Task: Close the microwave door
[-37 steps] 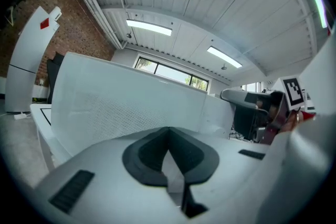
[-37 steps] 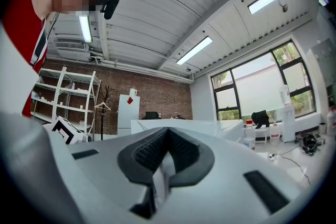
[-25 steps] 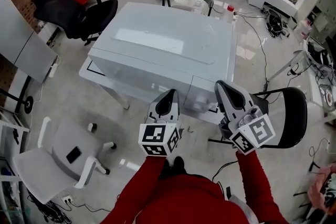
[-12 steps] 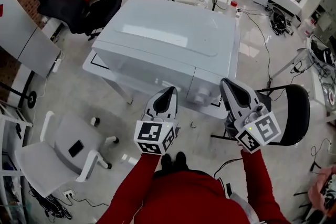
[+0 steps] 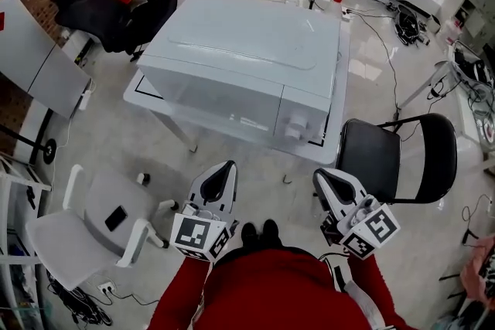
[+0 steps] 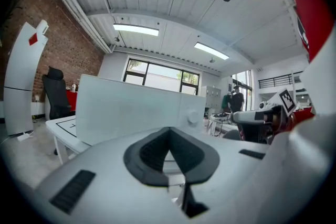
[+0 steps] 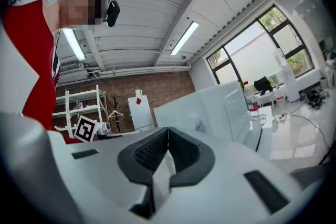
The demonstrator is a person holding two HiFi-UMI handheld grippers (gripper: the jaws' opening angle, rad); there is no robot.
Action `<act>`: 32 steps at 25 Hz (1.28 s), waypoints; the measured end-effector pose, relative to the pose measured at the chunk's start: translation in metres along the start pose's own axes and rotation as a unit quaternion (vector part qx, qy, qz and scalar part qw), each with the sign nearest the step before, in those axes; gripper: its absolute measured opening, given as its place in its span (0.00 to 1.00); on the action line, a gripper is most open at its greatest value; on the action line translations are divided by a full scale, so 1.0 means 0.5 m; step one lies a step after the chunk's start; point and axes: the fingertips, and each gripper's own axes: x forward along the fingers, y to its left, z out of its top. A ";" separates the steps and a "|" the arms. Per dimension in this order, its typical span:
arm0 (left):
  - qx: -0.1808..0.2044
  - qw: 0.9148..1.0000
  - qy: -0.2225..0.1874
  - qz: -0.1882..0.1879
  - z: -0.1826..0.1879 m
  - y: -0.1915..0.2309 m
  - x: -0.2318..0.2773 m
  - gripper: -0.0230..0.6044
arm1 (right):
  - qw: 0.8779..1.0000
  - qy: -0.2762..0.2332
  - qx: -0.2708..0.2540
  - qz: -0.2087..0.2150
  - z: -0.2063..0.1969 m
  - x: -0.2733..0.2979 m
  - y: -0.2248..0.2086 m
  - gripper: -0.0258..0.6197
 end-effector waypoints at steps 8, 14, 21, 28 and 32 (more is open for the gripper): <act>-0.001 1.000 0.009 0.007 -0.029 -0.009 -0.086 0.05 | 1.000 0.021 0.004 0.003 -0.056 -0.015 0.043 0.06; -0.005 1.000 0.000 0.007 -0.022 -0.011 -0.104 0.05 | 1.000 0.010 0.001 0.018 -0.059 -0.005 0.073 0.06; -0.009 1.000 -0.006 0.004 -0.017 -0.013 -0.111 0.05 | 1.000 0.014 -0.006 0.019 -0.066 -0.002 0.078 0.06; -0.005 1.000 -0.008 0.006 -0.017 -0.008 -0.113 0.05 | 0.999 0.025 -0.022 0.005 -0.090 0.004 0.065 0.06; -0.005 1.000 -0.010 0.006 -0.016 -0.005 -0.114 0.05 | 0.999 0.028 -0.033 -0.012 -0.099 0.005 0.058 0.06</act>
